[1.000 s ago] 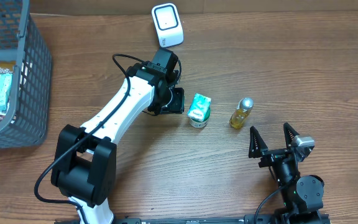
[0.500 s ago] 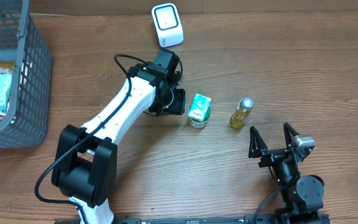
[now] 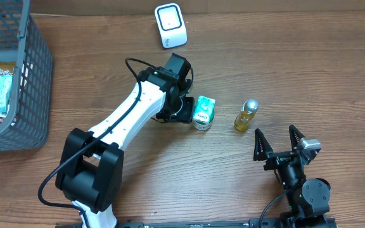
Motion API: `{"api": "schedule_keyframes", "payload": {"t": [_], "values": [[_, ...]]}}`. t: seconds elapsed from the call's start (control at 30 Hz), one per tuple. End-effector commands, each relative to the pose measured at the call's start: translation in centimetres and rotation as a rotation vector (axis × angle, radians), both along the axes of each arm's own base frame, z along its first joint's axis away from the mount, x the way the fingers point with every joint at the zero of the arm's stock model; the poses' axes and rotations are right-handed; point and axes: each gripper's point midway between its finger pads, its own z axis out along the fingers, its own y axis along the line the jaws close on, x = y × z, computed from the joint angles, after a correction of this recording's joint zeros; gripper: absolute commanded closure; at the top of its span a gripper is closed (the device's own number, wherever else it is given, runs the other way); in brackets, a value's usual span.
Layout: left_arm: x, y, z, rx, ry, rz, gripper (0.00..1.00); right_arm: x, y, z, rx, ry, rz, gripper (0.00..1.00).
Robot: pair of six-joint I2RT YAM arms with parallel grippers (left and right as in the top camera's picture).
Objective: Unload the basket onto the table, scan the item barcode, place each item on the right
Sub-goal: 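Hold the wipes pack near the scanner beside the jar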
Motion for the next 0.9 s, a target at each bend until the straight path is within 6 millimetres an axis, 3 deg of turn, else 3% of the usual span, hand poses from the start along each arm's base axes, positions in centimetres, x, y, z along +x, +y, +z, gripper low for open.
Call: {"api": "schedule_keyframes", "payload": {"t": [0.0,0.13,0.37,0.53,0.87], "values": [[-0.4,-0.6,0.7,-0.013,-0.006,-0.041,0.67,0.0,-0.1,-0.1,0.001,-0.006,-0.006,0.0],[-0.2,-0.4,0.7,0.002,-0.018,-0.047,0.67,0.0,-0.1,-0.1,0.001,-0.006,-0.006,0.0],[2.1,2.2,0.2,0.158,-0.123,0.024,0.72,0.0,-0.1,-0.1,0.001,-0.006,-0.006,0.0],[3.0,1.4,0.4,0.132,-0.155,0.062,0.81,0.0,-0.1,-0.1,0.001,-0.006,-0.006,0.0],[4.0,0.6,0.8,0.096,-0.192,0.088,0.89,0.0,-0.1,-0.1,0.001,-0.006,-0.006,0.0]]}}
